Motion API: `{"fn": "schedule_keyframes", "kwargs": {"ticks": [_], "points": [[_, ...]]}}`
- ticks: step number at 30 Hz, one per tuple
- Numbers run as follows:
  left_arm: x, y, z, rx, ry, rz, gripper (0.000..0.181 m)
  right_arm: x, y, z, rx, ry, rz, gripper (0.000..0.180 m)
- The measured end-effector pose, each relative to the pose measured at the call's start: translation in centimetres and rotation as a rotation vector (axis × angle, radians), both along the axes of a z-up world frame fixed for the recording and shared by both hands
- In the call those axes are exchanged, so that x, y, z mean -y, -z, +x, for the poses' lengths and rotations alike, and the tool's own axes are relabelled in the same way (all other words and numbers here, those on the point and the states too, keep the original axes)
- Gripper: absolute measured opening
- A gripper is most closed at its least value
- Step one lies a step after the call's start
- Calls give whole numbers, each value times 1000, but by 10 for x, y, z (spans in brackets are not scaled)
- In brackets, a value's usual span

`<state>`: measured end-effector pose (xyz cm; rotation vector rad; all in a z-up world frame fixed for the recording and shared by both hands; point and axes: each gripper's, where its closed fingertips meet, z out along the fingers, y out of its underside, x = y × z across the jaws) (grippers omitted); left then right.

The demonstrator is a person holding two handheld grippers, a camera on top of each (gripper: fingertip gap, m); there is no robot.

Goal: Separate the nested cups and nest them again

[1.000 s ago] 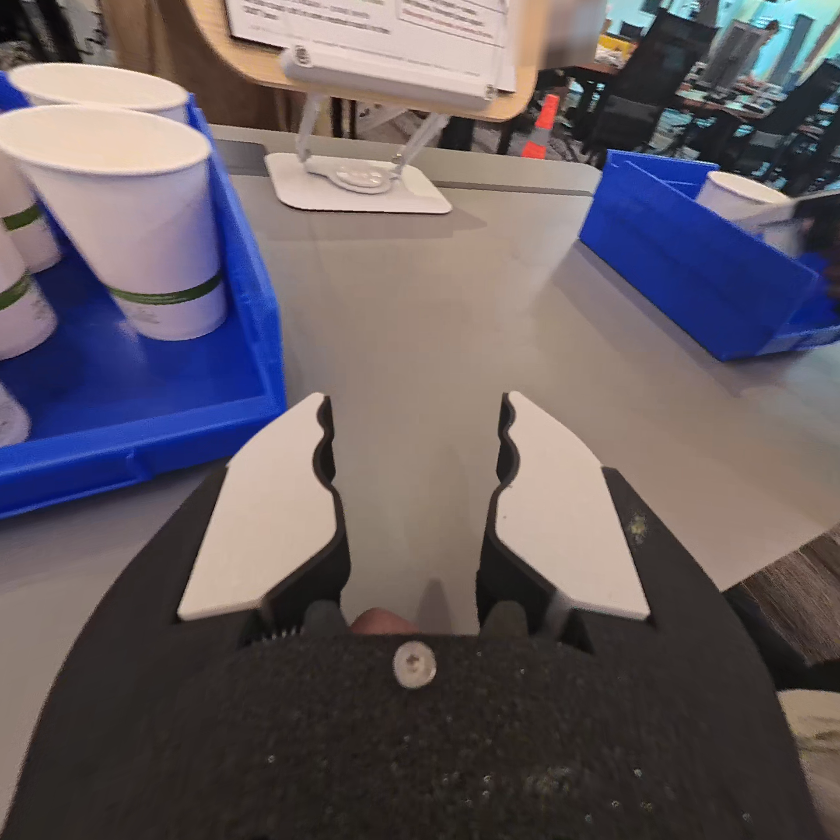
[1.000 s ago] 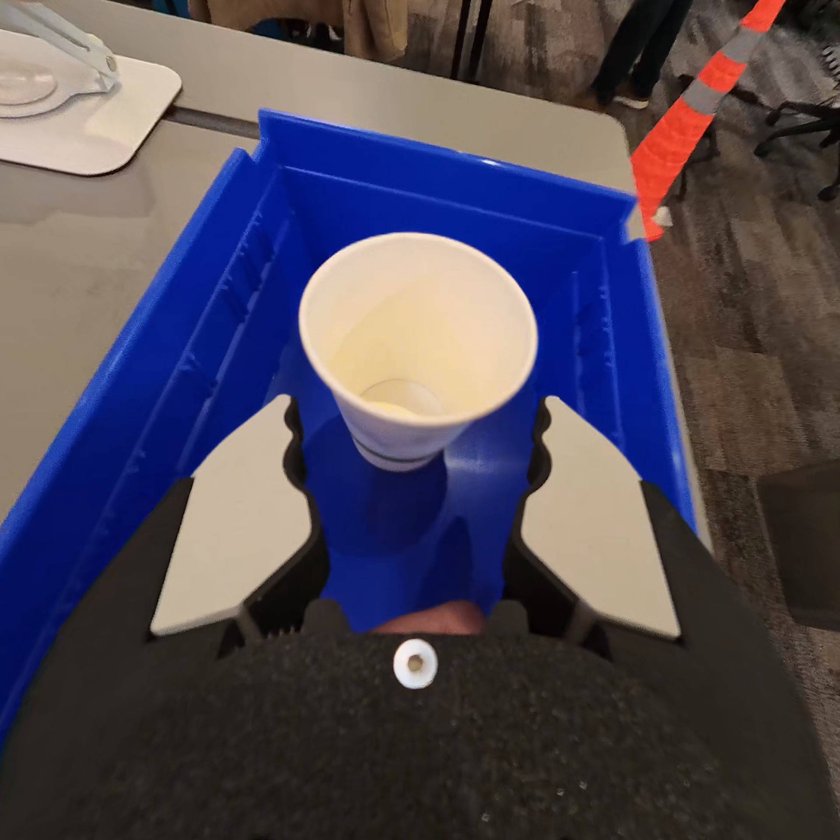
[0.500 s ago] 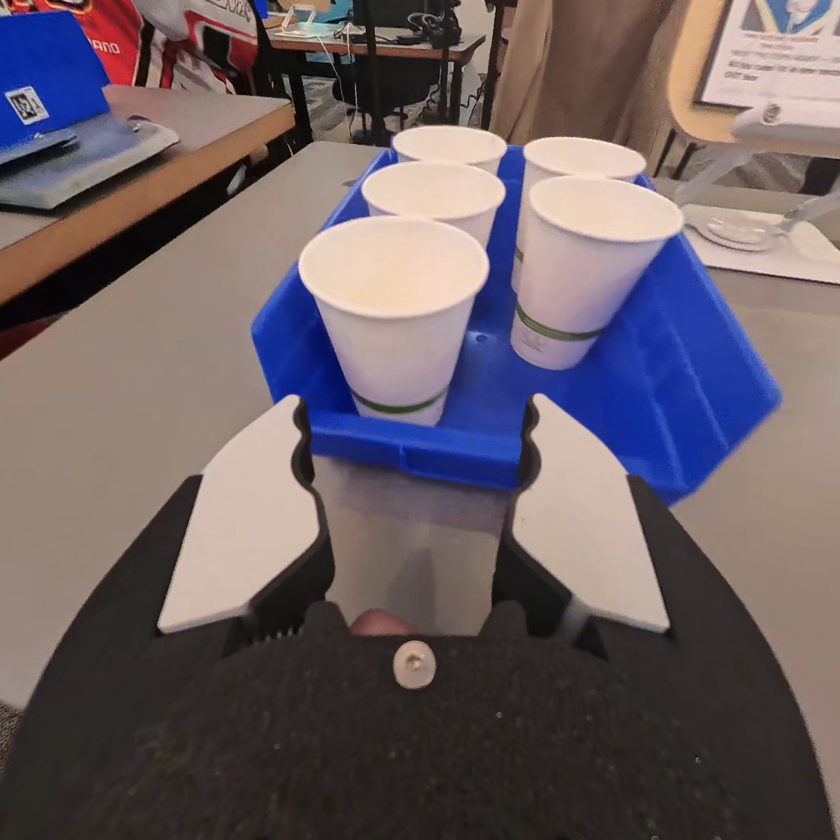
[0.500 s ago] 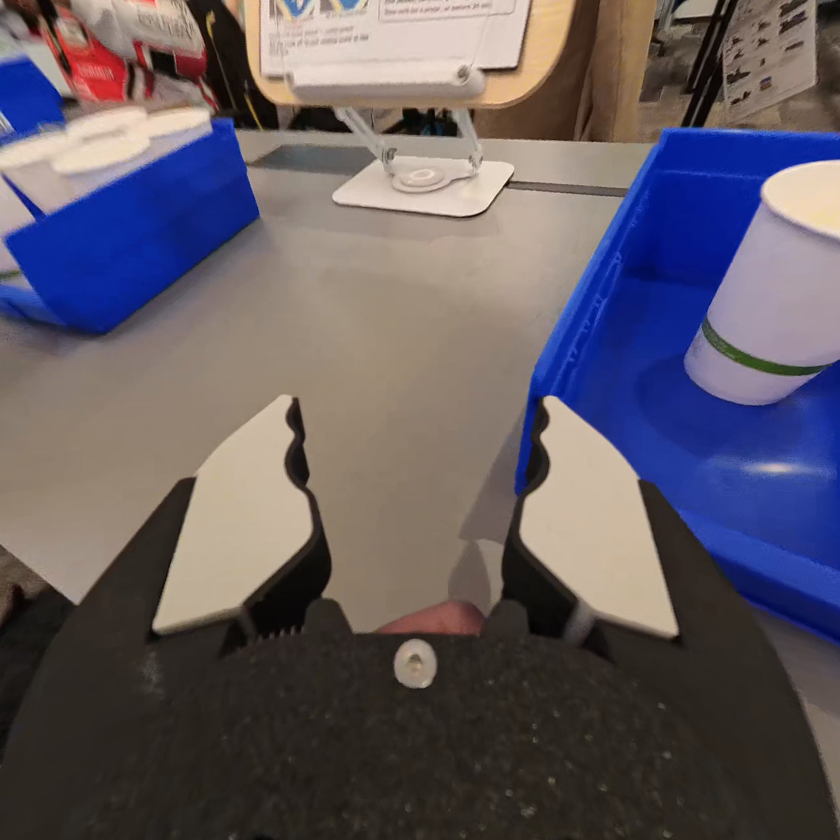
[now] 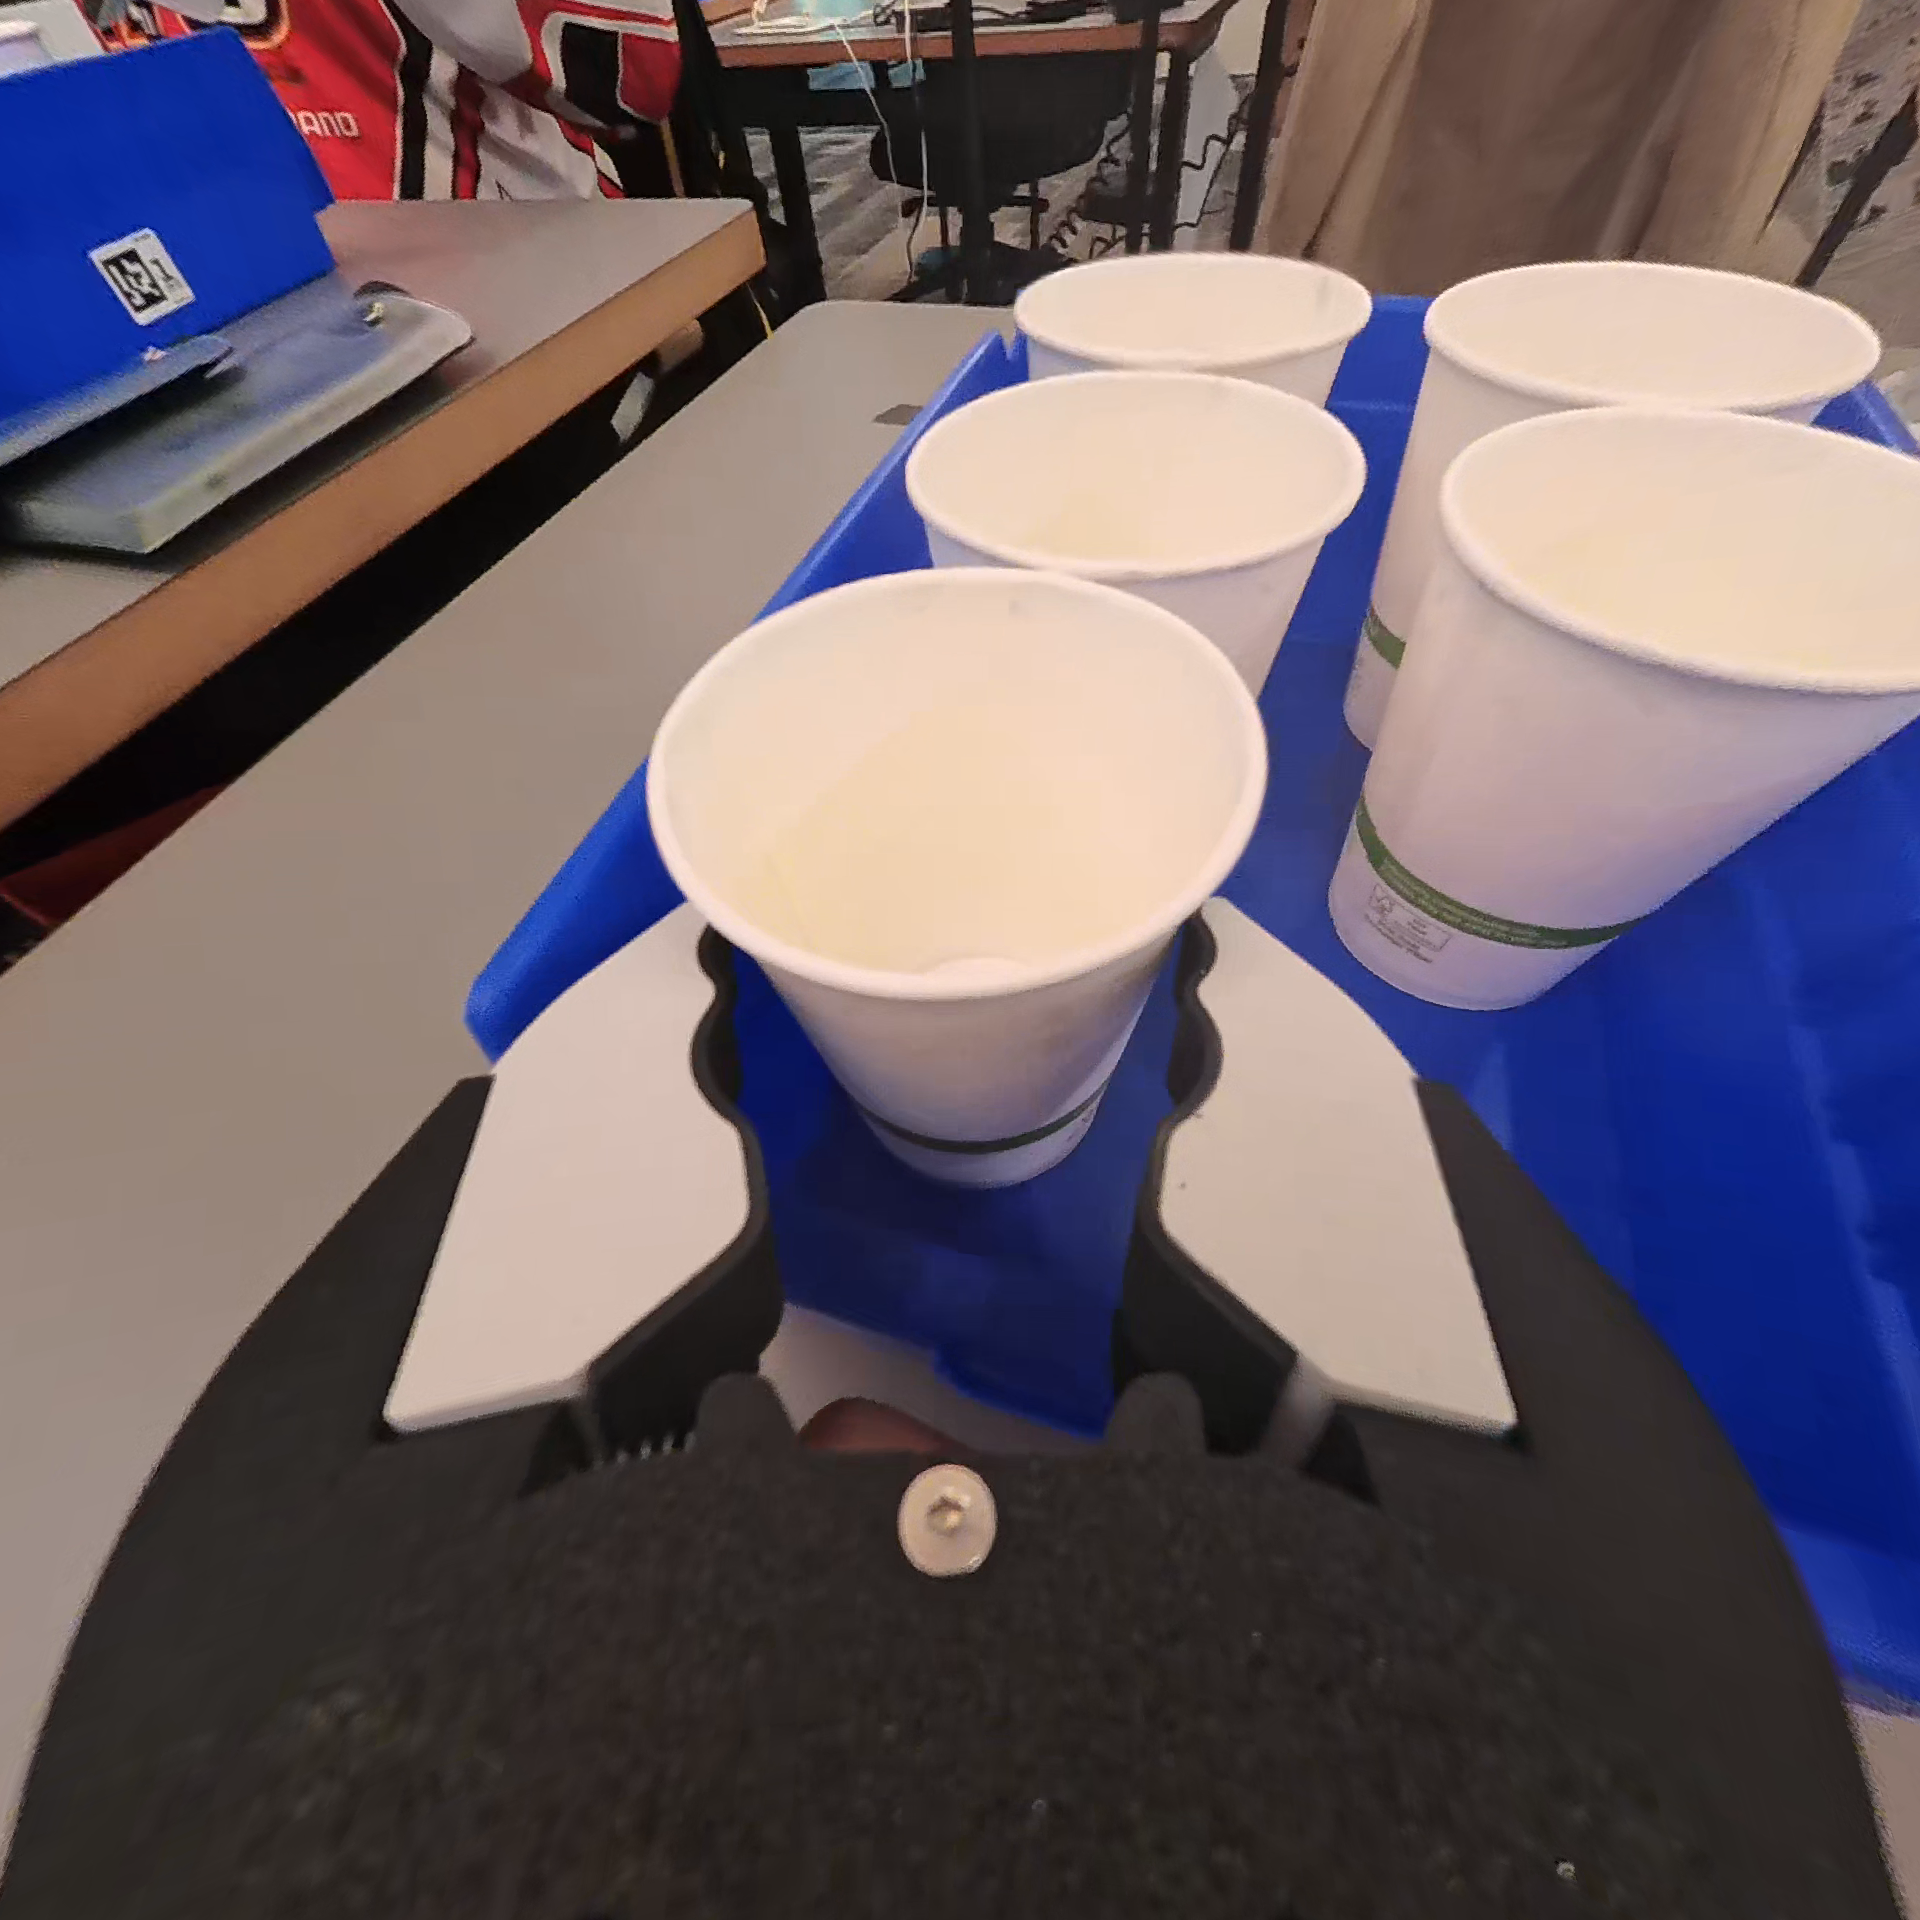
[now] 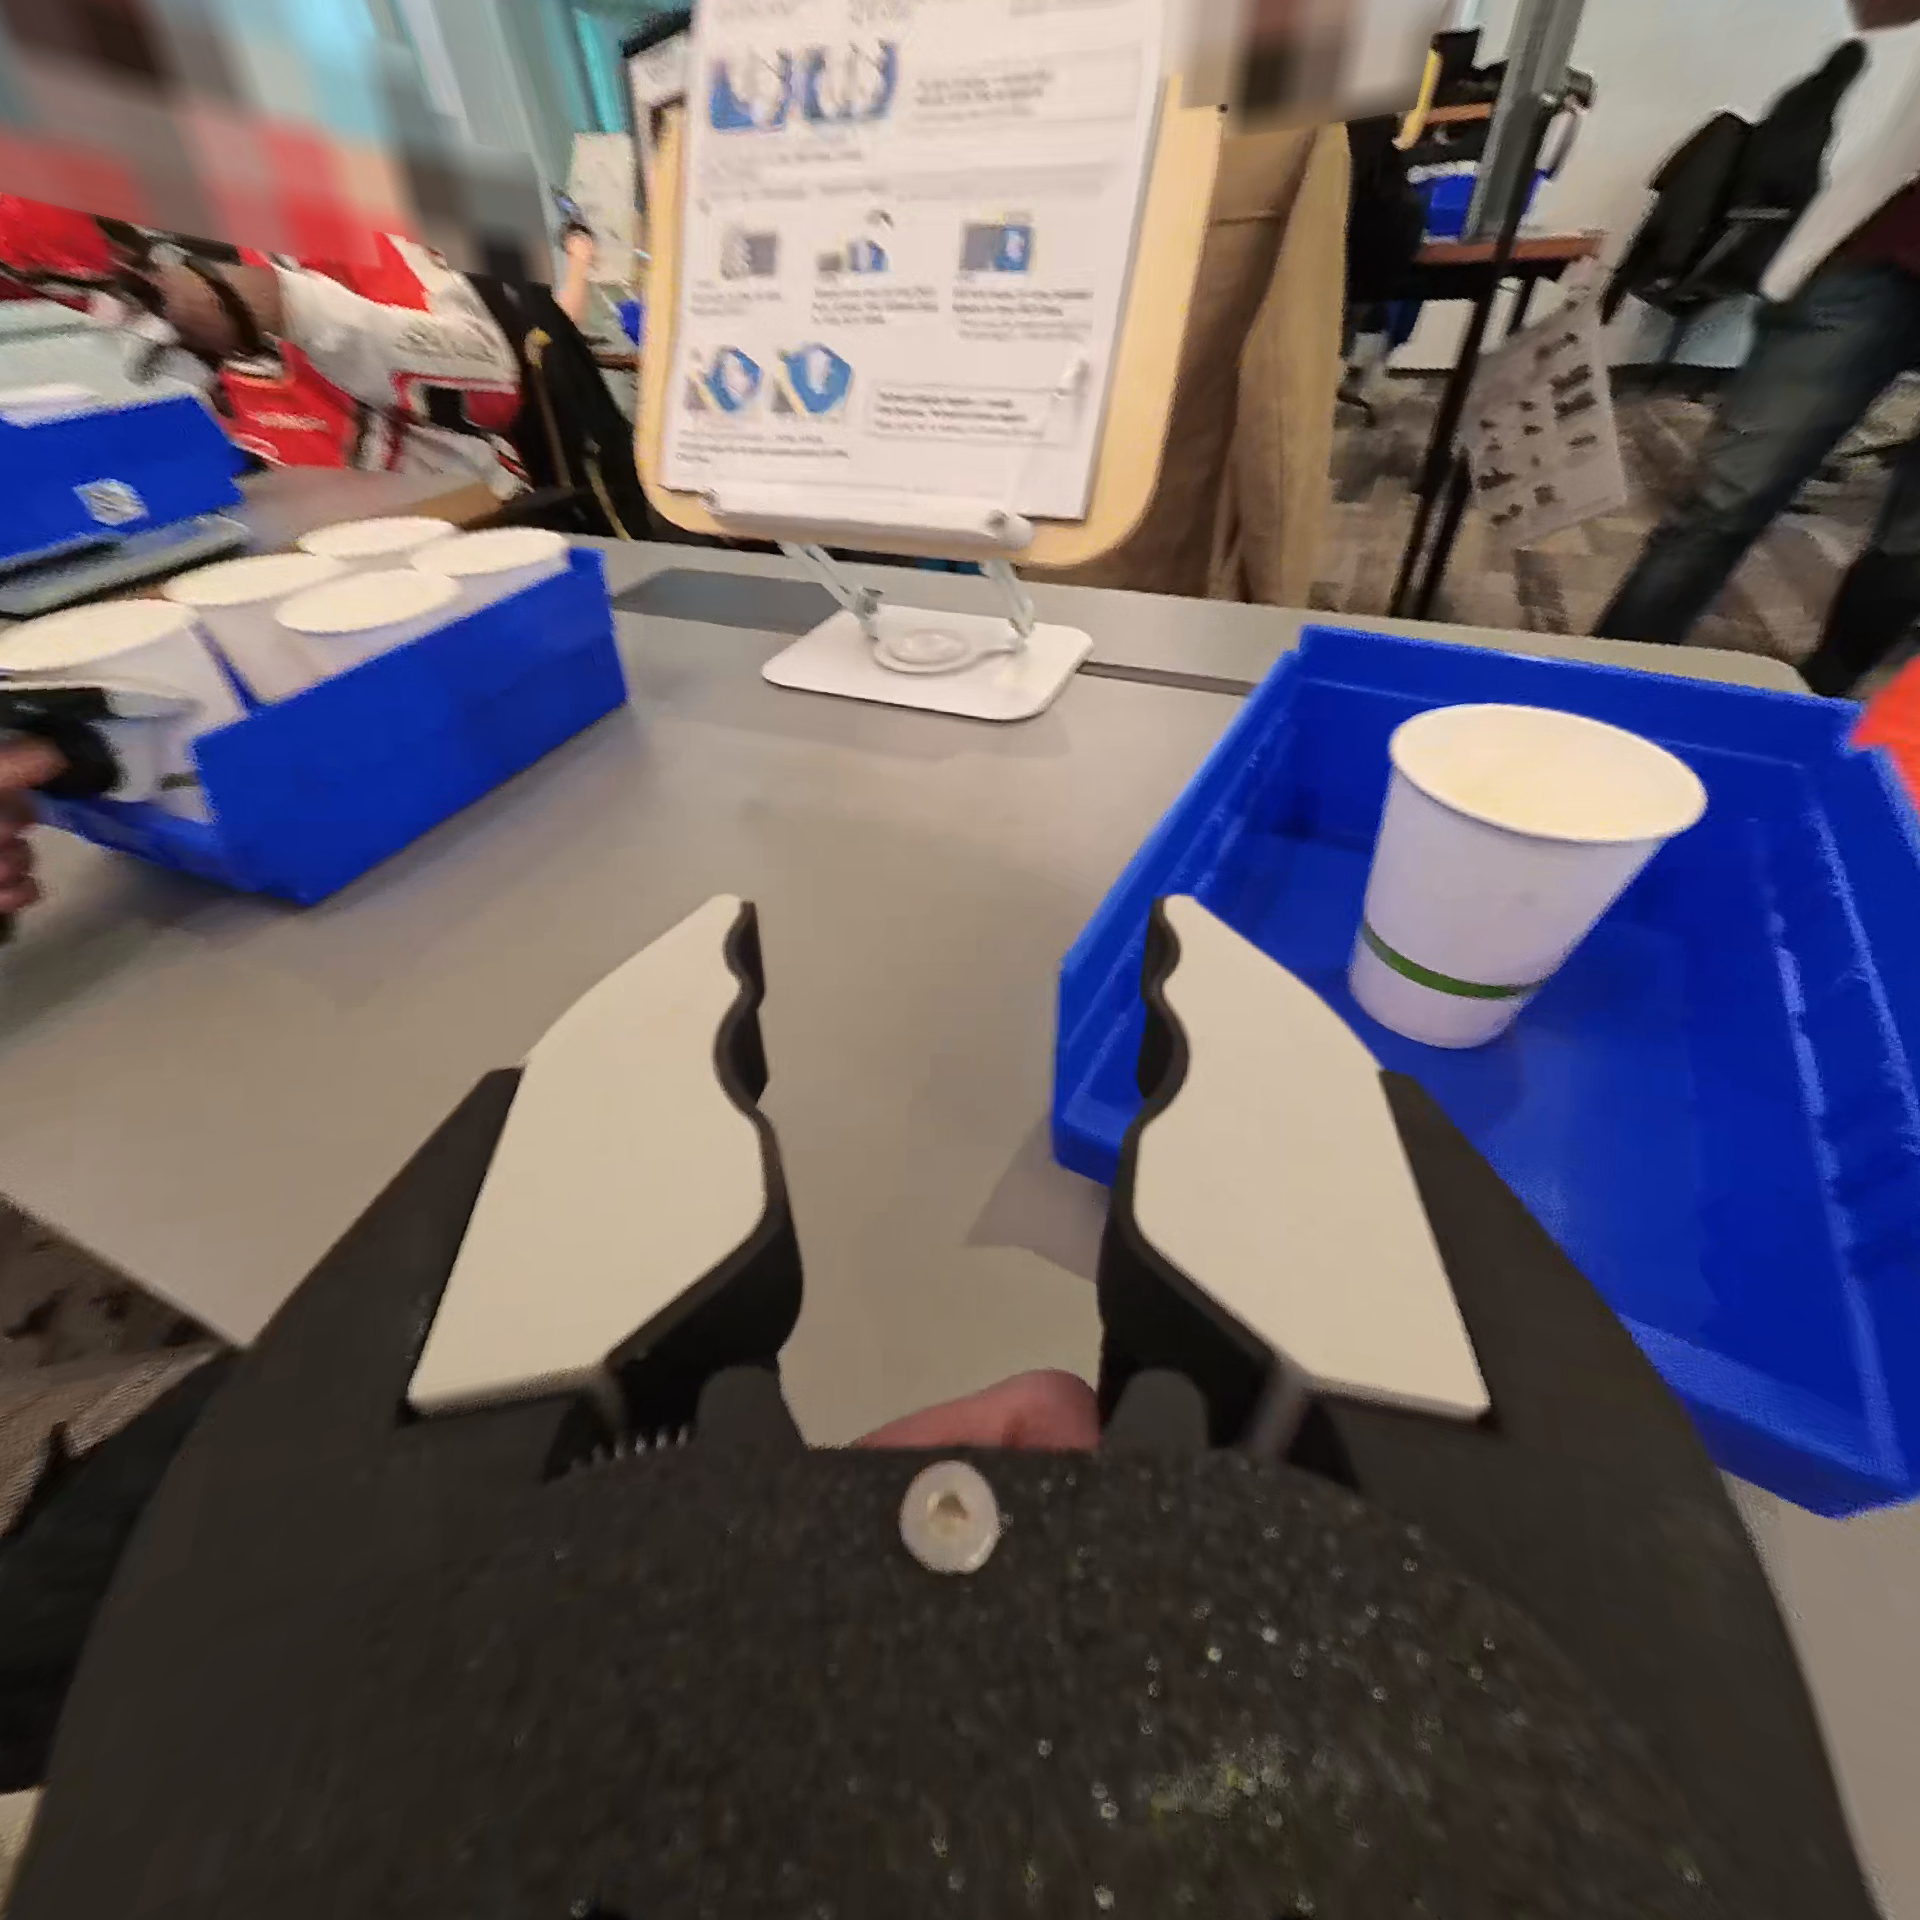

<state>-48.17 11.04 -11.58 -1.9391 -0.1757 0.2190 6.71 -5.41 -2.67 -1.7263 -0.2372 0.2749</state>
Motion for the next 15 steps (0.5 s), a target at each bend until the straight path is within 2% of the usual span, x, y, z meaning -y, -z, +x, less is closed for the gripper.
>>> {"fn": "schedule_keyframes", "kwargs": {"ticks": [4,6,8,12,15], "points": [[4,-4,11,26,52,4,78,19,-7,-45,-119,-247,2,66],[16,-15,15,39,107,11,78,26,4,-69,-195,-400,-73,72],[34,-37,17,37,189,49,77,25,20,-79,-222,-473,-130,73],[74,-90,39,60,486,92,77,18,35,-91,-166,-603,-178,81],[99,-120,97,88,836,80,77,7,23,-113,-32,-734,-128,86]]}}
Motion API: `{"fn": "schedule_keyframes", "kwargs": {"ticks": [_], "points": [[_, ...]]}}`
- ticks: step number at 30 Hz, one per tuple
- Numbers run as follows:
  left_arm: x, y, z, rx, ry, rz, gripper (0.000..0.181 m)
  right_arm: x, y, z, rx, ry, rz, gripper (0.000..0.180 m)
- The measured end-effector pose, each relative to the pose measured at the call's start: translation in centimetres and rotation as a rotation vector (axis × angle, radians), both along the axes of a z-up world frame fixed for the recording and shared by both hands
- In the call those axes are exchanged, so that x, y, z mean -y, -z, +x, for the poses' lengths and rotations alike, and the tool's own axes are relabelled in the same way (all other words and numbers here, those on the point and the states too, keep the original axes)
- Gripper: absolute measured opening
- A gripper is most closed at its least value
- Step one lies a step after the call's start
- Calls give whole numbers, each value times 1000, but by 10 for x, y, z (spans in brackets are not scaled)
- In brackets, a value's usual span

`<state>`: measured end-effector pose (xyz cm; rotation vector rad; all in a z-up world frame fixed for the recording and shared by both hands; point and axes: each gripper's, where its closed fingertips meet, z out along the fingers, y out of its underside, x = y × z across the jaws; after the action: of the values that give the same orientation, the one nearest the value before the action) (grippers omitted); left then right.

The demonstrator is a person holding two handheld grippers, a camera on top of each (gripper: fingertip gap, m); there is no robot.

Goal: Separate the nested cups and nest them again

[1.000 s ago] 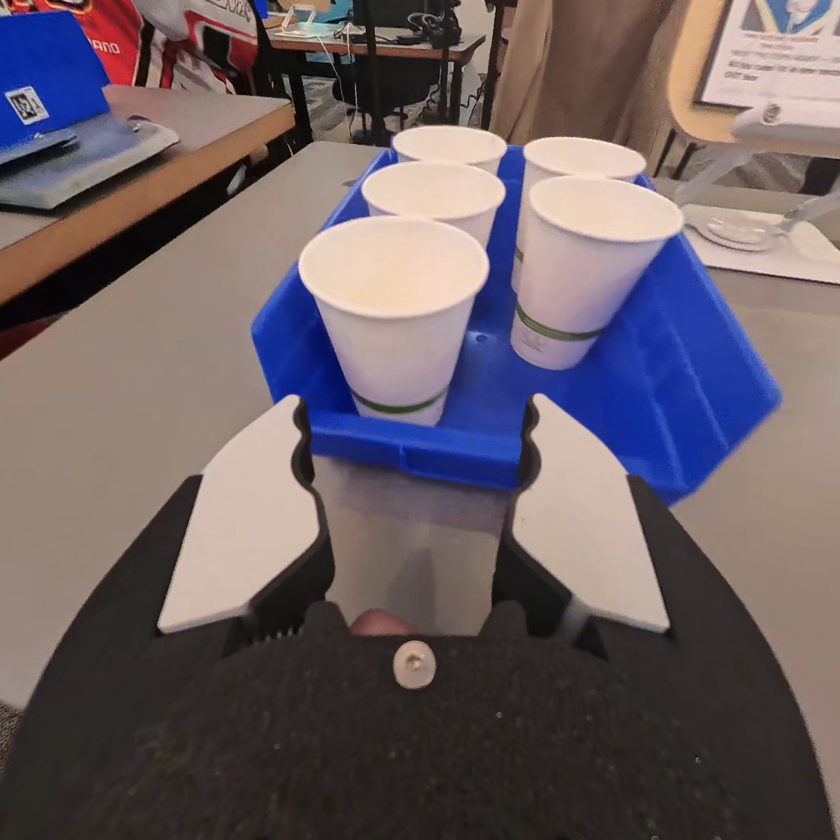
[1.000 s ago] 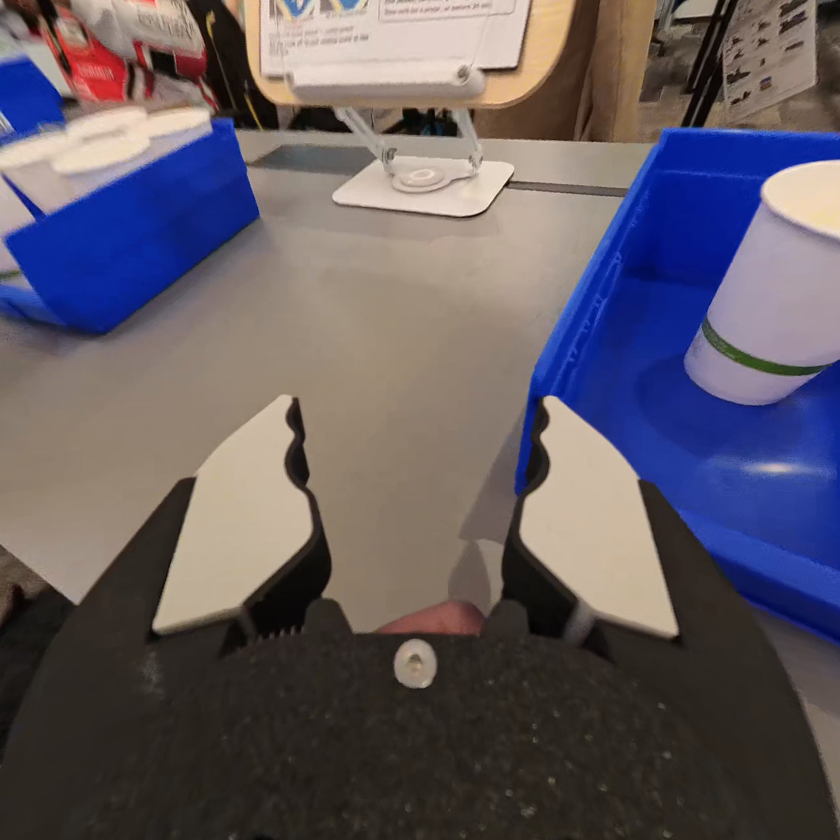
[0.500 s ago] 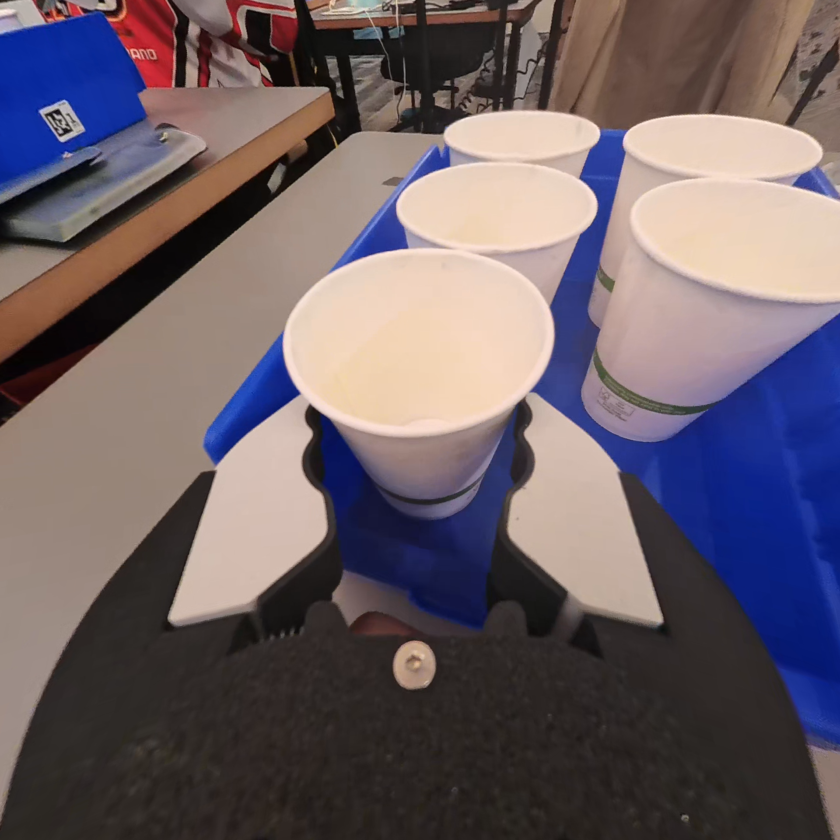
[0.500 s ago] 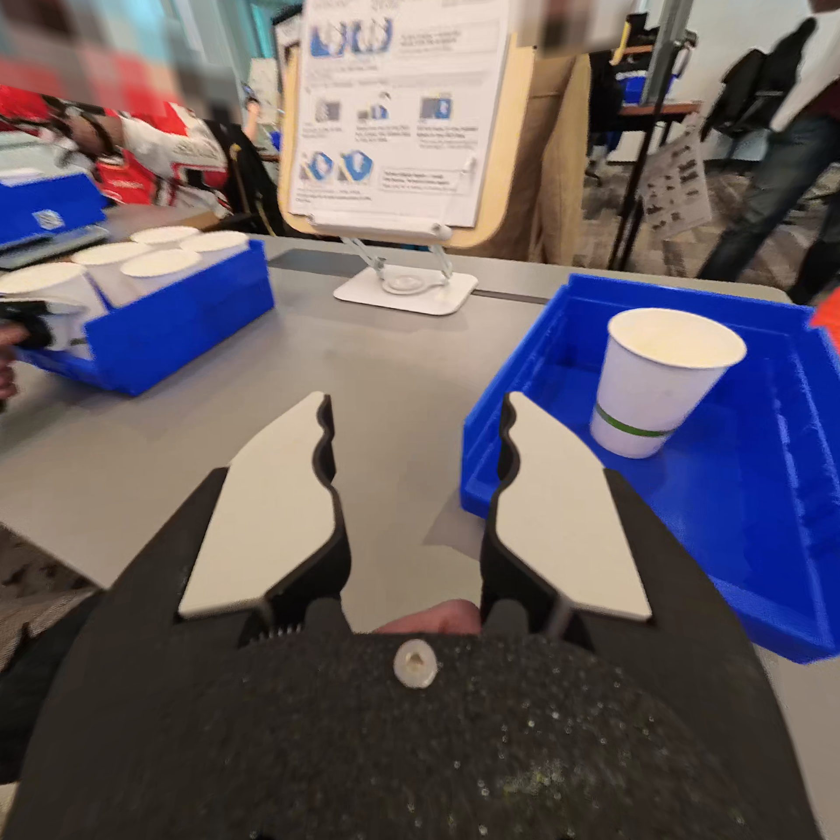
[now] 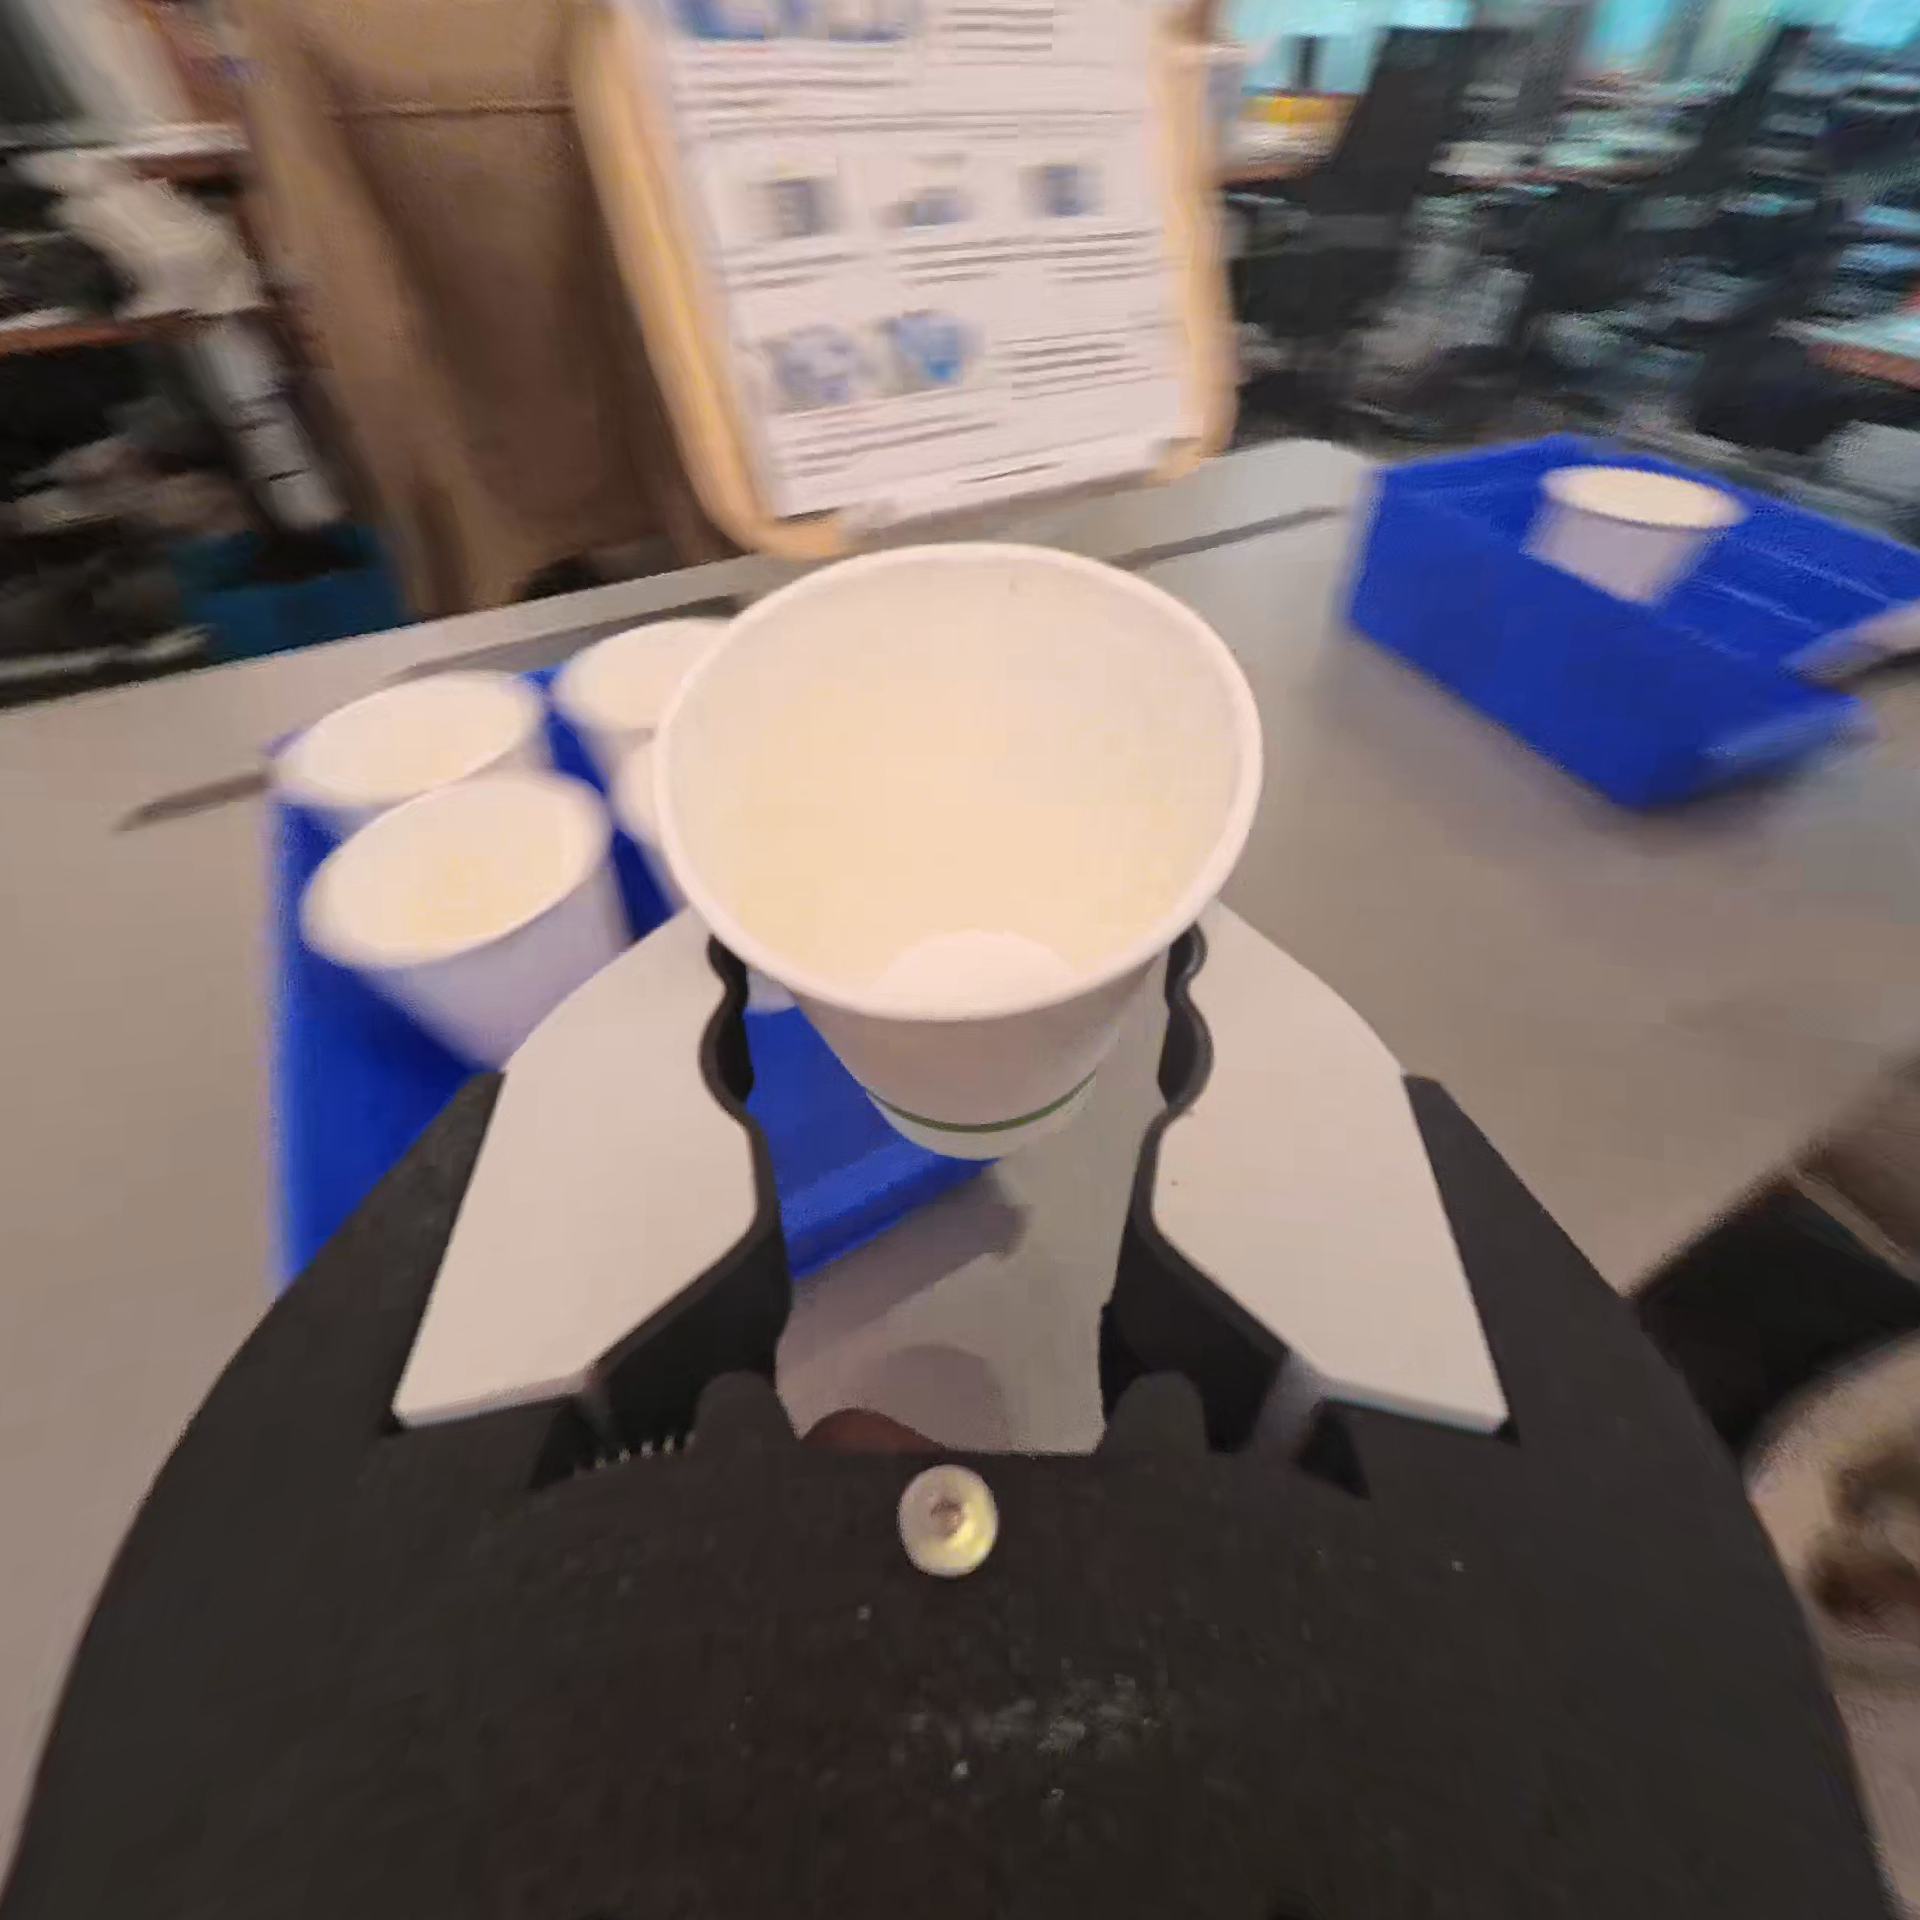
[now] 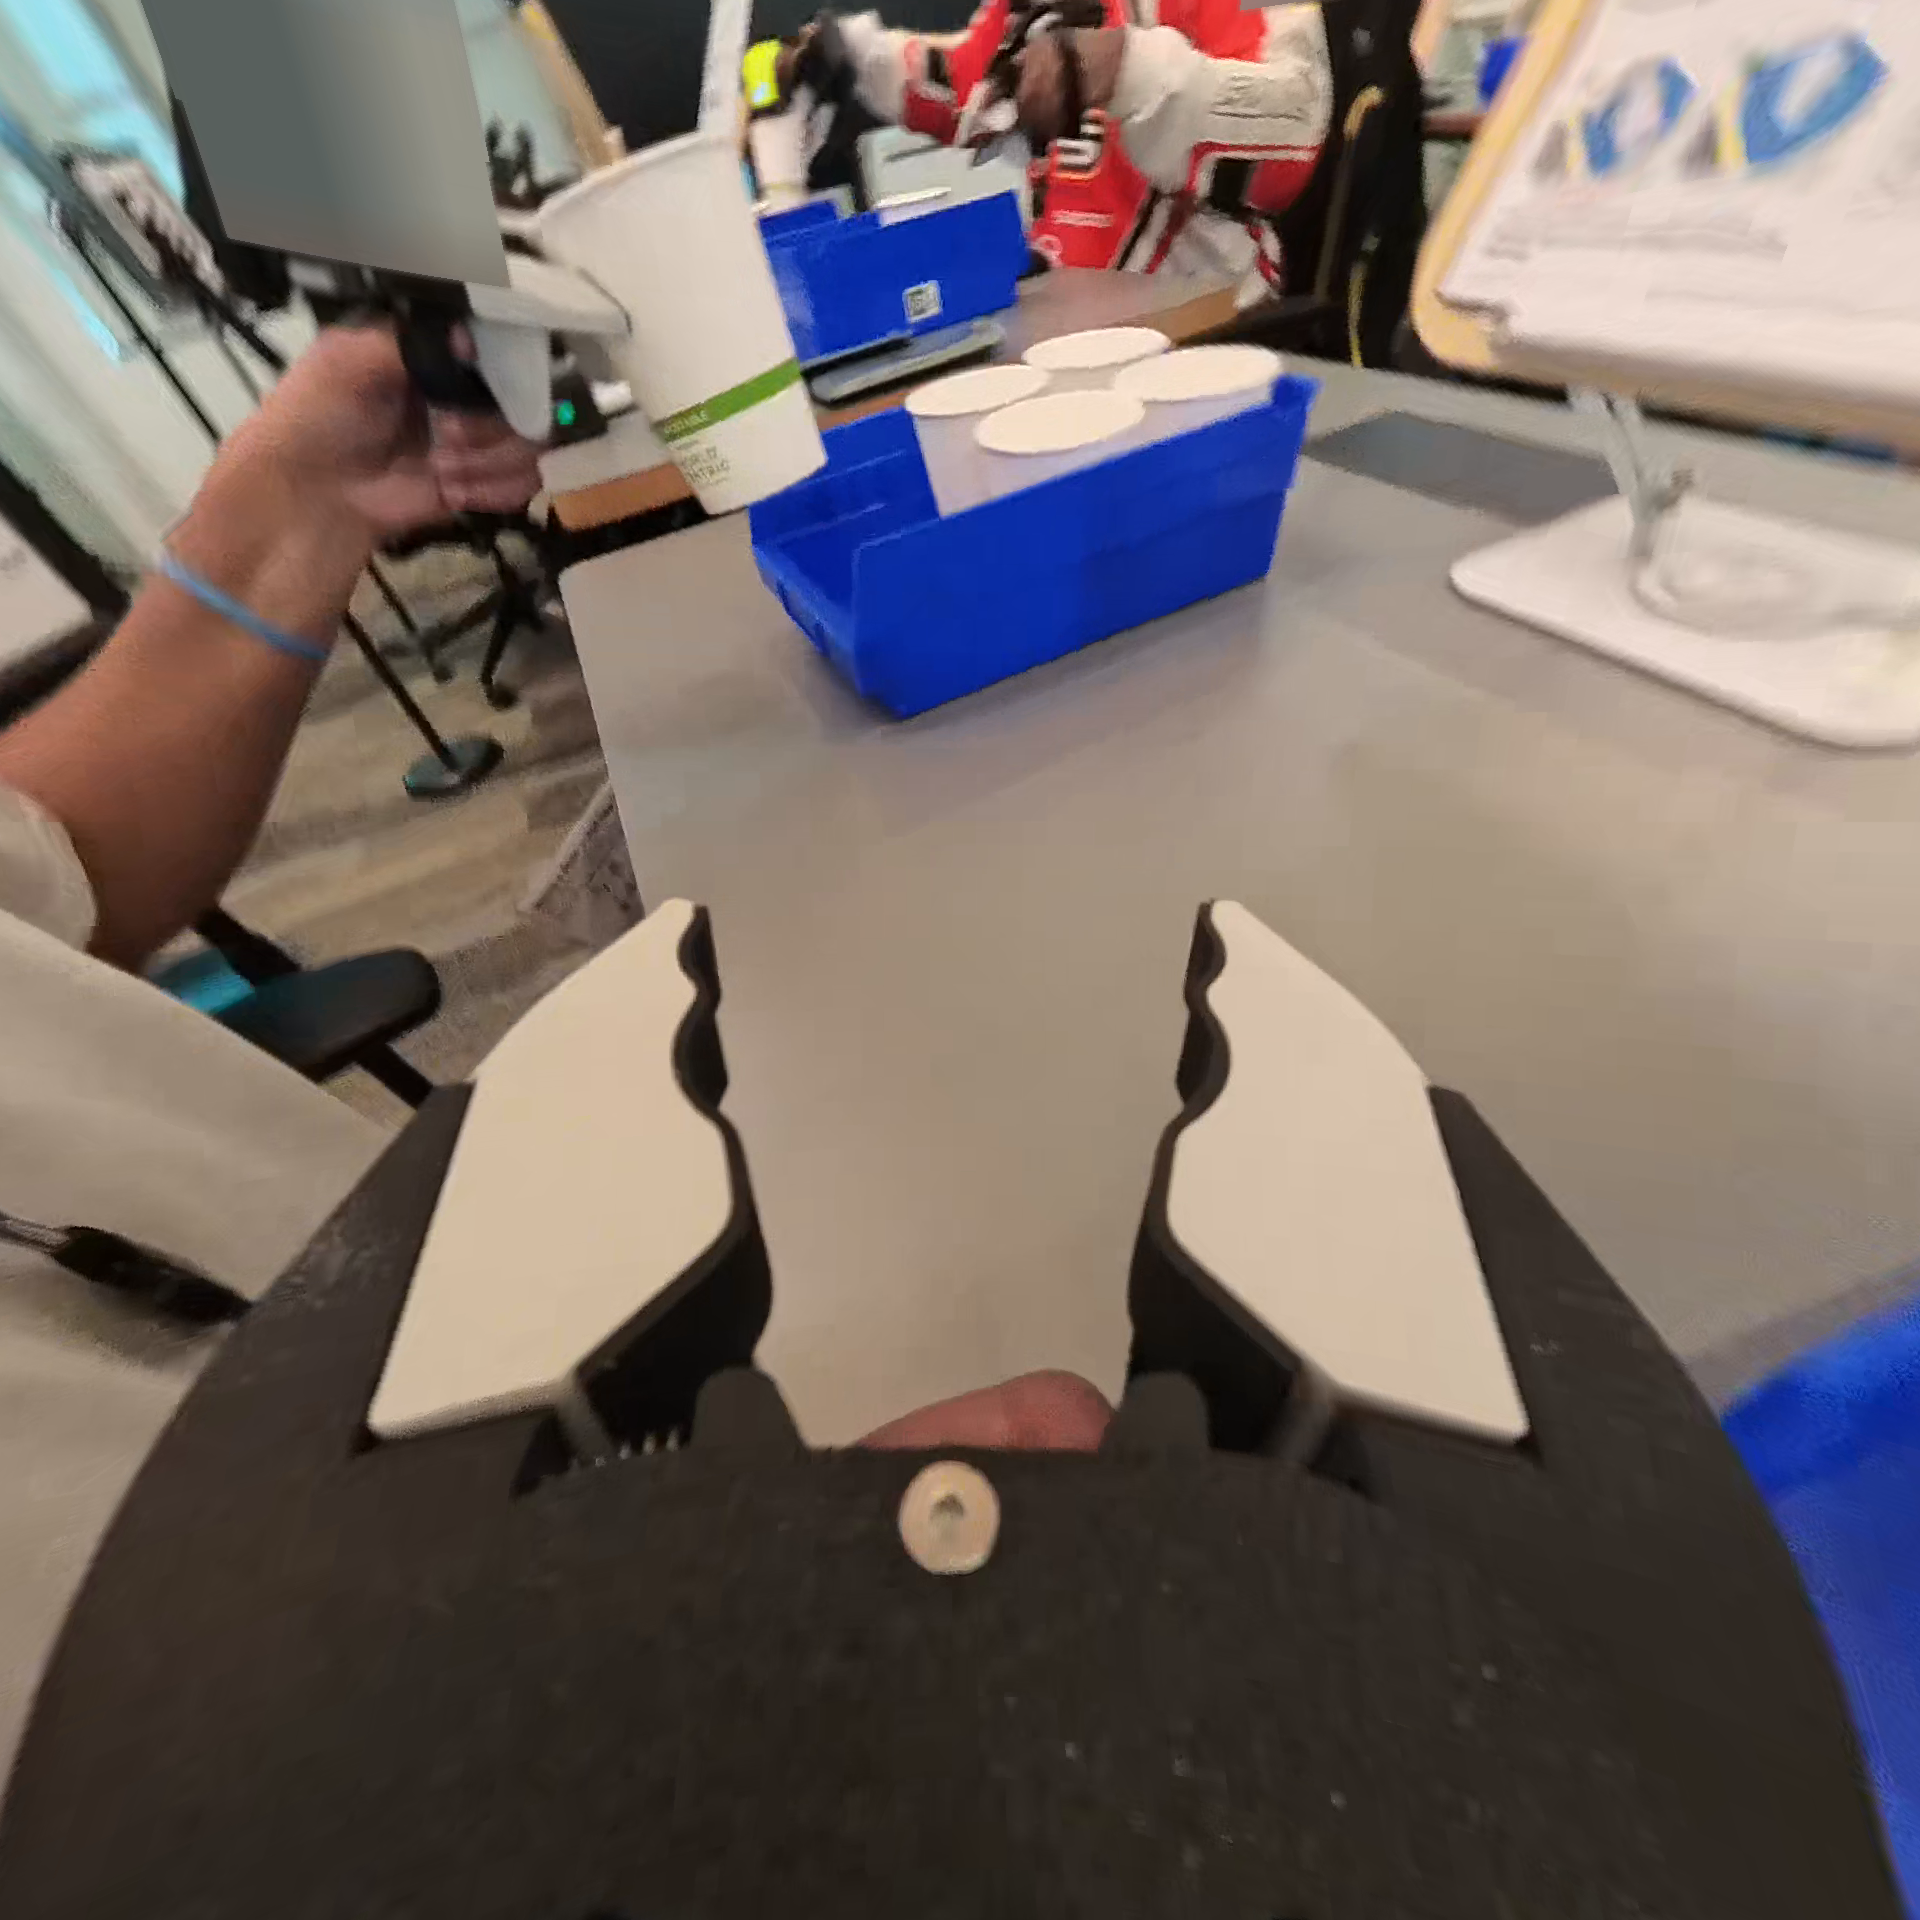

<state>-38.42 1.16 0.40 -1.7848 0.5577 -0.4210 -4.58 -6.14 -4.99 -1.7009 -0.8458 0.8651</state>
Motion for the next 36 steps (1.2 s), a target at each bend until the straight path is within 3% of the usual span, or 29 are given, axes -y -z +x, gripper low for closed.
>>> {"fn": "schedule_keyframes", "kwargs": {"ticks": [4,8,13,17,20,22,24,26,28,30,34,36], "points": [[30,-2,99,-131,464,7,78,-11,-25,-45,170,-222,169,93],[44,16,176,-301,736,11,78,-18,-35,-86,273,-376,235,97],[54,34,226,-366,933,-33,78,-19,-28,-102,323,-429,232,96],[55,45,239,-390,951,-49,79,-20,-24,-97,311,-412,238,94],[56,37,238,-292,884,-10,70,-23,-24,-86,304,-367,244,93],[53,28,229,-184,767,31,75,-24,-24,-75,282,-326,233,93],[49,25,216,-35,612,51,72,-27,-25,-64,243,-263,223,93],[35,35,195,102,351,41,71,-32,-24,-52,201,-170,212,93],[24,63,166,148,72,13,70,-42,-25,-37,160,-22,198,93],[25,87,145,130,-88,22,66,-50,-37,-14,120,134,204,93],[27,102,139,-29,-134,70,66,-89,-100,96,103,636,300,93],[27,96,145,6,-117,86,65,-108,-114,155,144,808,250,92]]}}
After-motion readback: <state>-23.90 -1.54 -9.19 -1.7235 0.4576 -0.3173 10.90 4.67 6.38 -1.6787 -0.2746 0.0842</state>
